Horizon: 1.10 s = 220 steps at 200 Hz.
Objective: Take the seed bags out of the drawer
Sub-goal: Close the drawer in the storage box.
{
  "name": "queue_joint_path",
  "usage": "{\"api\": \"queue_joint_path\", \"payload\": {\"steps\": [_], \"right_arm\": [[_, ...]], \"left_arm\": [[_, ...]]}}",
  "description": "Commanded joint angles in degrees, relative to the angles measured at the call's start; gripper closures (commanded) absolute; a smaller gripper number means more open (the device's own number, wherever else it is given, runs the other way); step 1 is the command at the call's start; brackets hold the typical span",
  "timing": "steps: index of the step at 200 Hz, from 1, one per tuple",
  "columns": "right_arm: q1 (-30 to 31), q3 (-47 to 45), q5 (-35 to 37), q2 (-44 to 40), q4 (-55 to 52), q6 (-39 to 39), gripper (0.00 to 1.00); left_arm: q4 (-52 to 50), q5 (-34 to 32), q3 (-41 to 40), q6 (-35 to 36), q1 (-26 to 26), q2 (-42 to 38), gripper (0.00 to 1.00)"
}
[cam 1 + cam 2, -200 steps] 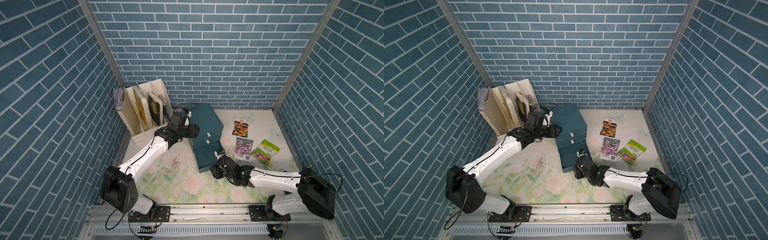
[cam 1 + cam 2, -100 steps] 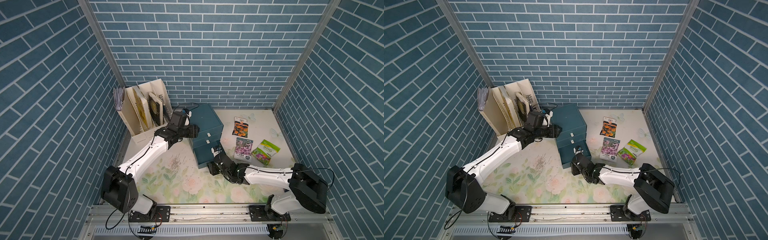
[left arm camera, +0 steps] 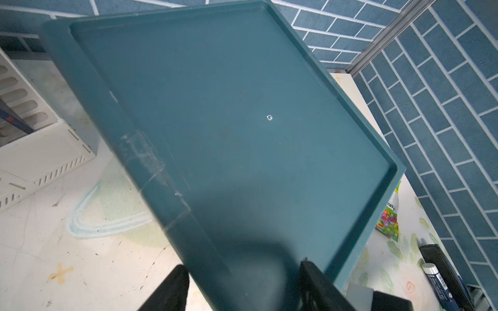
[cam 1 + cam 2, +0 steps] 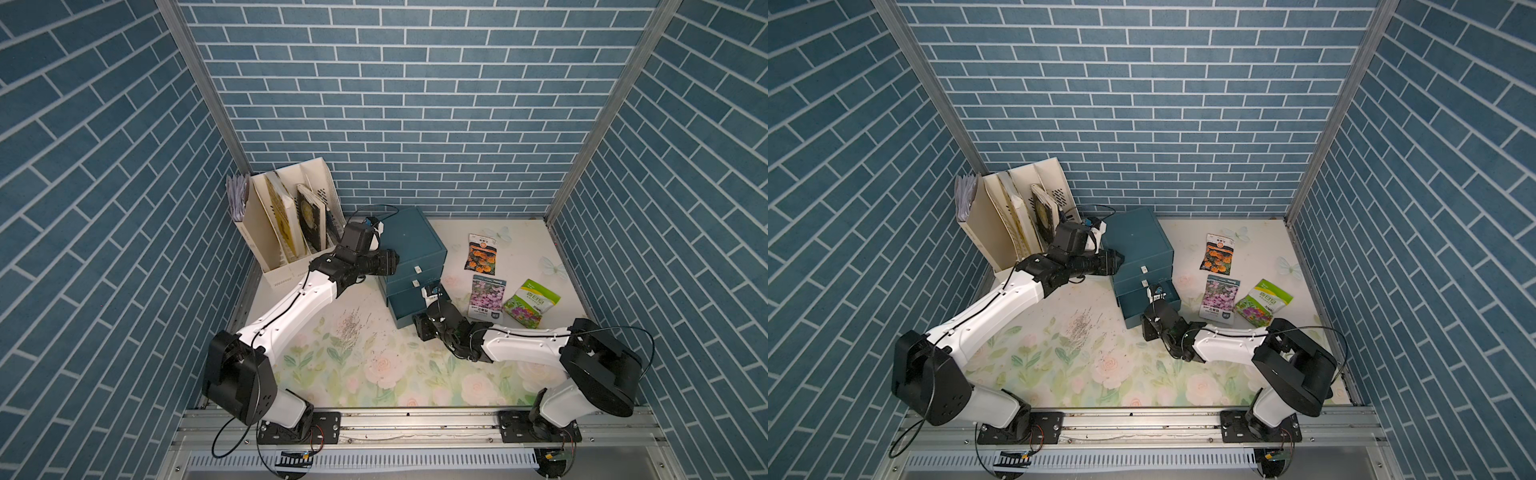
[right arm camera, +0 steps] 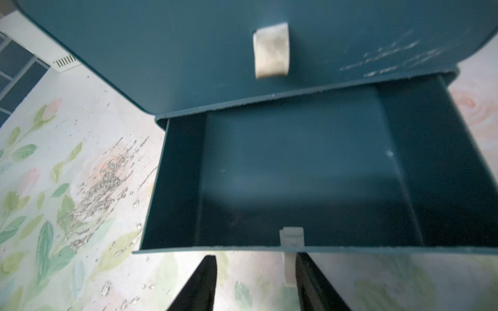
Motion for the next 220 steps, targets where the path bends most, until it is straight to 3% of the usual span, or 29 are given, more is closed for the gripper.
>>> {"api": "queue_joint_path", "payload": {"steps": [1,220], "right_arm": [[-1.20,1.57,0.64,1.77,4.69,-3.15,0.49],[-3.90,6.46,-0.56,13.78,19.06,-7.45,0.58]], "left_arm": [[-8.37,-0.59,-1.18,2.89,-0.21,3.12,0.32],[-8.74,-0.95,-1.50,2.27,-0.18,3.23,0.31]]}}
